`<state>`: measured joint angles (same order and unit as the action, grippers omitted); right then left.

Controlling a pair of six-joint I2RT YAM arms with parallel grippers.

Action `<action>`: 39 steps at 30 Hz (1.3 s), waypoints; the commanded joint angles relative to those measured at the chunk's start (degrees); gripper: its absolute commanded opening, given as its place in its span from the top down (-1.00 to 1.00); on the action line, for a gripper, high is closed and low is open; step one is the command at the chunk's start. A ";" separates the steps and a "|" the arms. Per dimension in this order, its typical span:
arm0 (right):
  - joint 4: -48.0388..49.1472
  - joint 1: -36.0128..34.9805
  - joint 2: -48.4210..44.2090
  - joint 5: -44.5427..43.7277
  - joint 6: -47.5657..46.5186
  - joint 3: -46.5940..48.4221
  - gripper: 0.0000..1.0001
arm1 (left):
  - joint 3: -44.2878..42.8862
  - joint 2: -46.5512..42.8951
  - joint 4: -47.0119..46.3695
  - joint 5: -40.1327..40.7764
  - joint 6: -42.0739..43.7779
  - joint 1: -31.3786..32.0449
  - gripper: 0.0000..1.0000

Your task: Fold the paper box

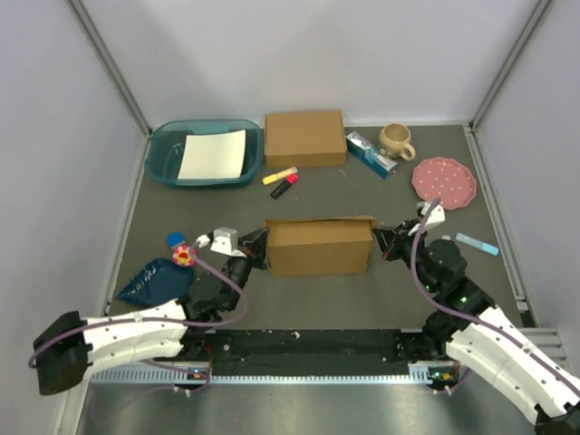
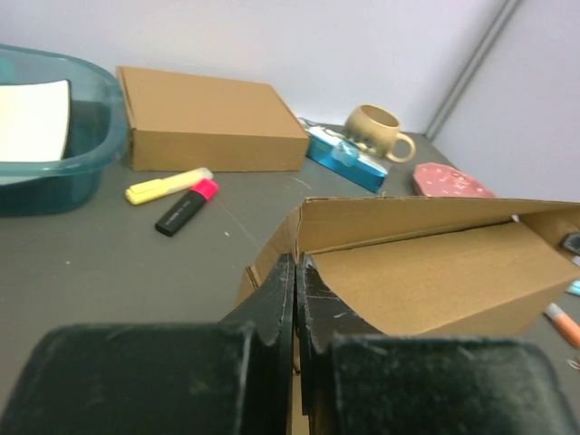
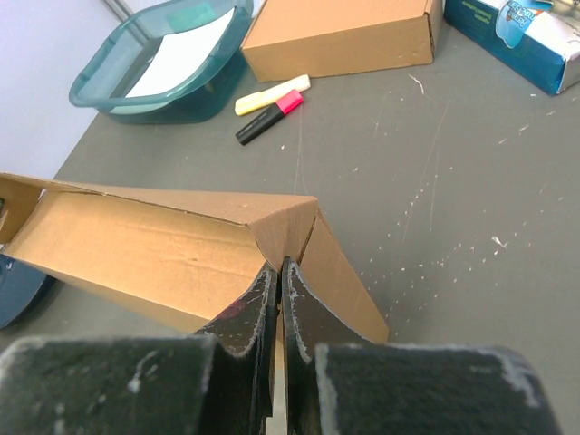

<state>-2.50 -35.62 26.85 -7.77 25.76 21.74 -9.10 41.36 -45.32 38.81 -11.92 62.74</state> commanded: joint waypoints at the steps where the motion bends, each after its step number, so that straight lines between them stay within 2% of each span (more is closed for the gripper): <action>1: -1.20 -1.21 4.43 4.34 1.93 -2.23 1.00 | -1.88 9.86 -0.10 0.04 3.39 0.45 1.00; 8: 1.53 -1.21 7.69 2.41 -0.35 0.93 1.00 | -4.96 17.77 -11.62 1.62 9.98 0.36 1.00; 13: 3.54 -1.21 9.53 1.44 -2.11 3.66 1.00 | -6.54 19.72 -18.30 2.33 14.03 -0.25 1.00; 27: 4.87 -1.21 9.18 -0.93 -4.84 7.88 1.00 | -11.98 20.33 -21.92 0.39 18.69 -2.62 1.00; 39: 9.09 -1.12 17.35 -1.64 -6.34 9.29 1.00 | -13.93 29.65 -22.97 -2.07 13.86 -7.54 1.00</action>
<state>2.46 -35.59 41.91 -13.39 19.62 29.06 -21.98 68.53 -65.25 42.11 5.45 54.92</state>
